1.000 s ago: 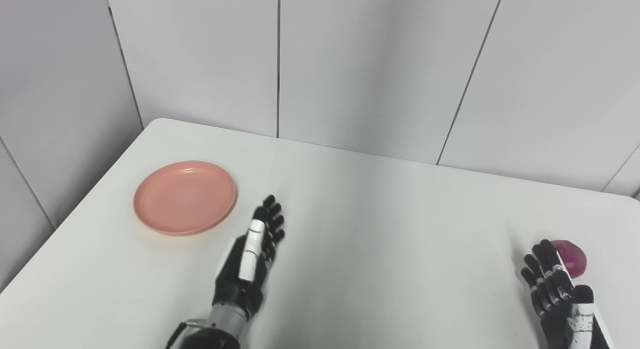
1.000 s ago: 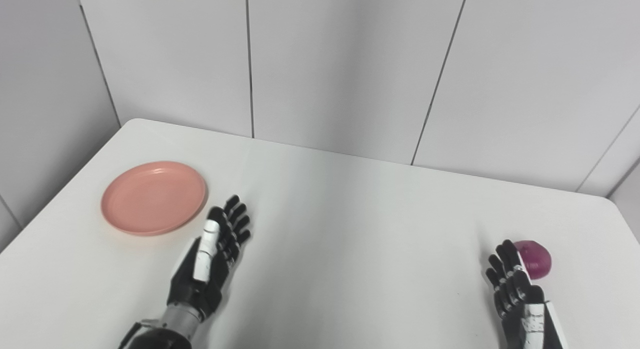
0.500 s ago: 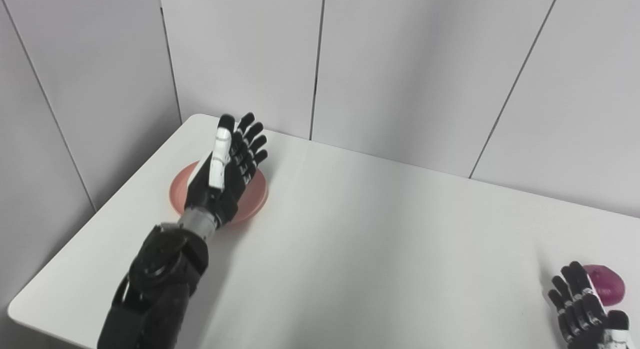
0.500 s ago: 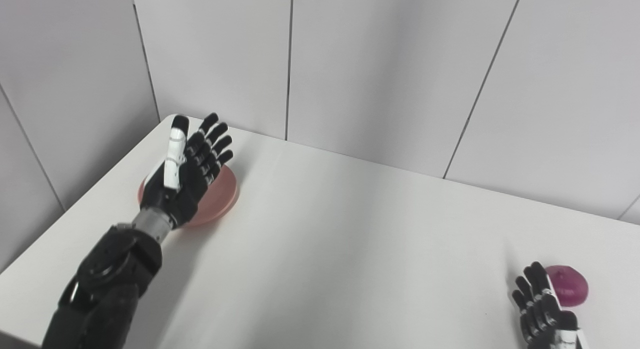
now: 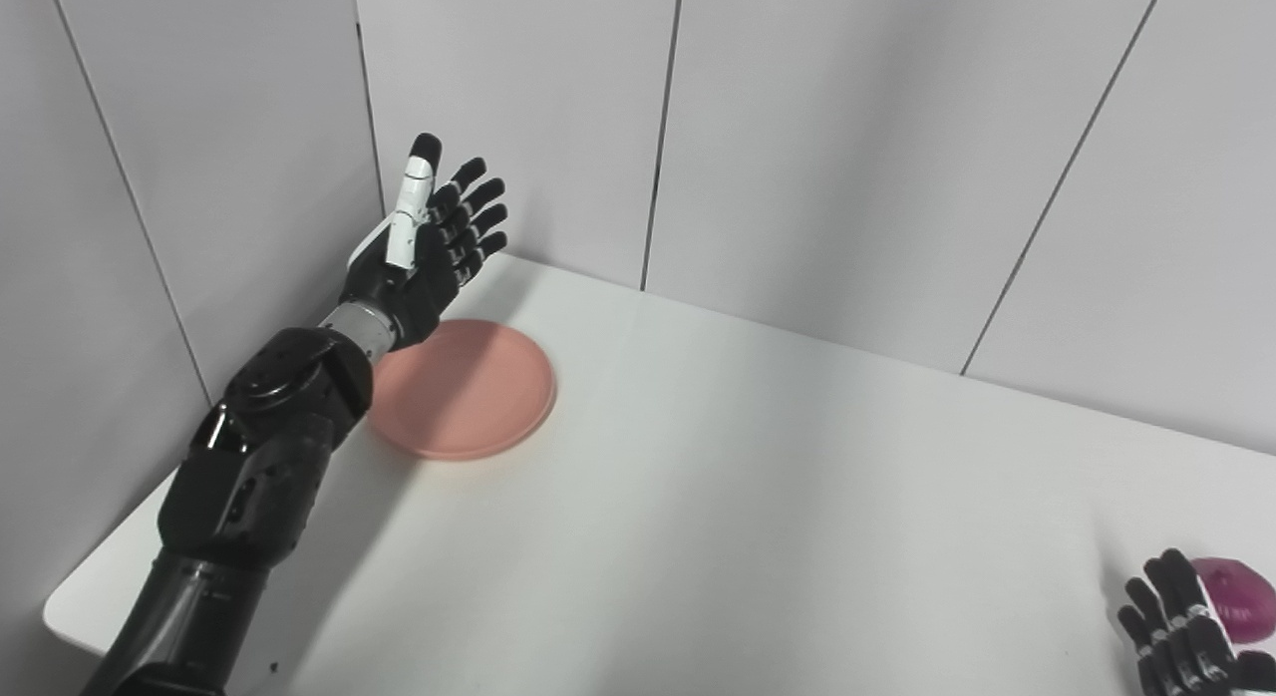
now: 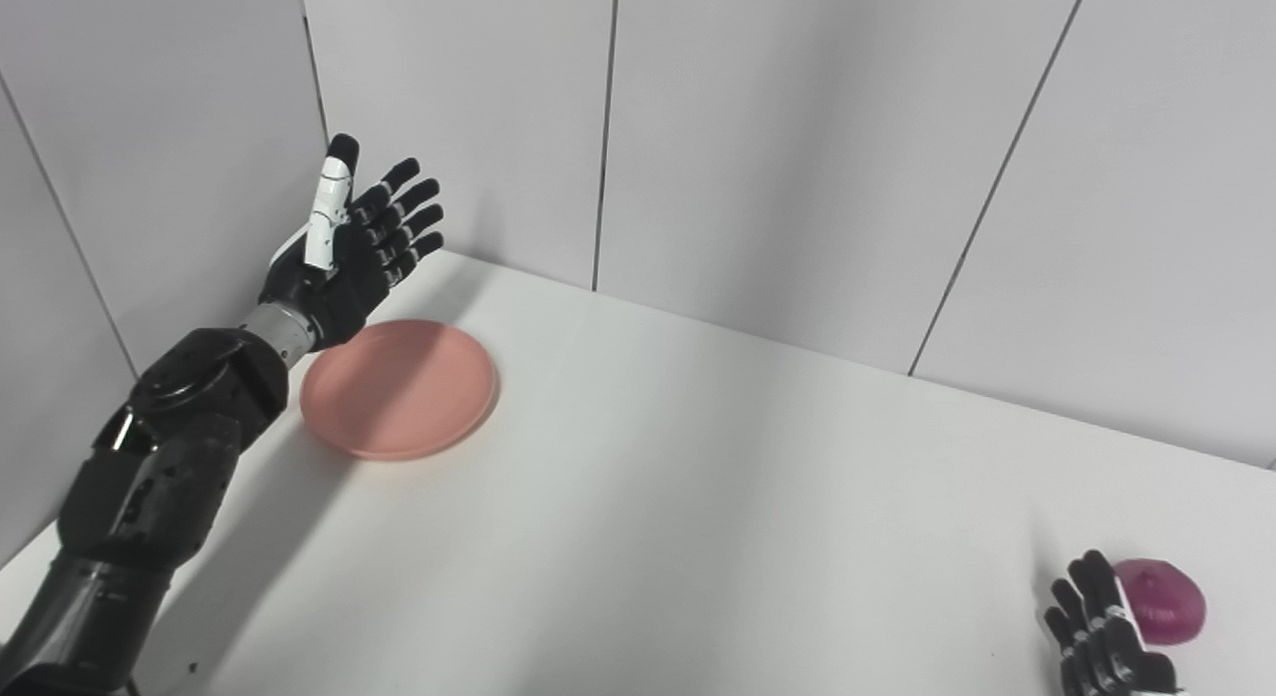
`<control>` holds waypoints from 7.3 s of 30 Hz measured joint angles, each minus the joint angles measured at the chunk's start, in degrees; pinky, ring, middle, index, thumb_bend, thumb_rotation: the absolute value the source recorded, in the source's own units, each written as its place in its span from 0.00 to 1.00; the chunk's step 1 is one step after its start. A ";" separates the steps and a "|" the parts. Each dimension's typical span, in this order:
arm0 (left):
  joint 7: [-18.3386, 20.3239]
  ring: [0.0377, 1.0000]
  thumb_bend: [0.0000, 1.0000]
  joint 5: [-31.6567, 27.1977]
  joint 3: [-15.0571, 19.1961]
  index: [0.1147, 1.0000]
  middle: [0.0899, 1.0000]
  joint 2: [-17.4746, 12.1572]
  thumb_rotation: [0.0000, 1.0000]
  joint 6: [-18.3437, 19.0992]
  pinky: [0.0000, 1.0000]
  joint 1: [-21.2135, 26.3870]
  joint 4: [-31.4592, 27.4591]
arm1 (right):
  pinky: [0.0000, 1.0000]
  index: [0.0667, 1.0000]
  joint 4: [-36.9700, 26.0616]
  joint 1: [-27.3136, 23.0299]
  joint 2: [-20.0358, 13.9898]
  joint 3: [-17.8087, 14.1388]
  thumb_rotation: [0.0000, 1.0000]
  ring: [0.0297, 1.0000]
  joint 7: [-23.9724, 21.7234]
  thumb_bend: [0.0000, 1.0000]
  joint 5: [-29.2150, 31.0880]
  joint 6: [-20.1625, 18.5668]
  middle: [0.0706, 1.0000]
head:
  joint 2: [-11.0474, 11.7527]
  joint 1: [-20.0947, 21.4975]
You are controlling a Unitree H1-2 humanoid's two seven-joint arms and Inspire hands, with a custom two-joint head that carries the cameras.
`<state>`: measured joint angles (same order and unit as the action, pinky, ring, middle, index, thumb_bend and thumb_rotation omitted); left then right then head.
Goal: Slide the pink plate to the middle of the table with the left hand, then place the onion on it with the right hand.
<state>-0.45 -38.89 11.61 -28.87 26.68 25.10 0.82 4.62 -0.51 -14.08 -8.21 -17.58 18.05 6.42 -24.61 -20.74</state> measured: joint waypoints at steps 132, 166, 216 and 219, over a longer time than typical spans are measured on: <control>17.67 0.89 0.84 12.24 2.02 1.00 0.87 20.95 0.95 -13.89 0.94 -1.38 21.81 | 0.98 0.93 -6.24 3.00 4.86 1.80 0.89 0.93 1.62 0.87 -3.09 -0.10 0.92 | -7.20 14.84; 17.24 0.85 0.82 11.44 -6.86 0.98 0.82 29.33 0.94 -5.84 0.88 -6.54 11.41 | 0.99 0.93 -11.13 4.34 13.85 9.15 0.89 0.95 11.04 0.92 -11.27 -6.30 0.93 | -11.33 26.63; 14.54 0.95 0.79 22.83 -10.56 1.00 0.91 27.76 0.98 -16.82 1.00 -3.65 17.63 | 0.73 0.84 -34.91 -6.18 -13.84 2.68 0.60 0.85 6.45 0.83 -48.43 -24.50 0.88 | -9.32 37.78; 14.55 0.95 0.79 22.80 -10.56 1.00 0.91 27.59 0.97 -16.61 1.00 -3.73 17.45 | 0.71 0.82 -35.07 -8.45 -16.55 4.28 0.57 0.84 3.36 0.87 -52.59 -25.50 0.86 | -9.23 38.58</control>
<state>14.10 -16.10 1.05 -1.27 10.07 21.37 18.28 -30.45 -8.96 -30.63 -3.92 -14.22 -34.54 -19.08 -33.84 17.84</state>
